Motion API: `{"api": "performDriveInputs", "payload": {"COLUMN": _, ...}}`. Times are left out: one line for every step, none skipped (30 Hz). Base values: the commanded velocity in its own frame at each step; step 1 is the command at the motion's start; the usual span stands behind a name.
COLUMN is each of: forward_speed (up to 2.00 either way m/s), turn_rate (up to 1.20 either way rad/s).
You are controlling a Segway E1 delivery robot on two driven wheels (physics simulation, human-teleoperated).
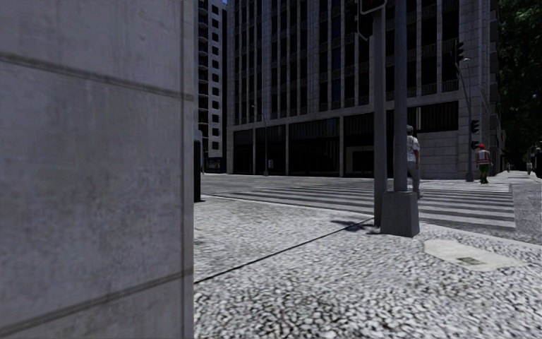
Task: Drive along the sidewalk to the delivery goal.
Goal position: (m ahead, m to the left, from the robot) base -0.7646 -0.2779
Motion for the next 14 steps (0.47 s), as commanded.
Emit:
{"api": "performDriveInputs", "payload": {"forward_speed": 0.00, "turn_rate": 0.00}}
{"api": "performDriveInputs", "payload": {"forward_speed": 0.00, "turn_rate": 0.00}}
{"api": "performDriveInputs", "payload": {"forward_speed": 0.00, "turn_rate": 0.00}}
{"api": "performDriveInputs", "payload": {"forward_speed": 0.00, "turn_rate": 0.00}}
{"api": "performDriveInputs", "payload": {"forward_speed": 0.00, "turn_rate": 0.00}}
{"api": "performDriveInputs", "payload": {"forward_speed": 0.00, "turn_rate": 0.00}}
{"api": "performDriveInputs", "payload": {"forward_speed": 0.00, "turn_rate": 0.00}}
{"api": "performDriveInputs", "payload": {"forward_speed": 0.00, "turn_rate": 0.00}}
{"api": "performDriveInputs", "payload": {"forward_speed": 0.00, "turn_rate": 0.00}}
{"api": "performDriveInputs", "payload": {"forward_speed": 0.00, "turn_rate": 0.00}}
{"api": "performDriveInputs", "payload": {"forward_speed": 0.00, "turn_rate": 0.00}}
{"api": "performDriveInputs", "payload": {"forward_speed": 0.00, "turn_rate": 0.00}}
{"api": "performDriveInputs", "payload": {"forward_speed": 0.00, "turn_rate": 0.00}}
{"api": "performDriveInputs", "payload": {"forward_speed": 0.00, "turn_rate": 0.00}}
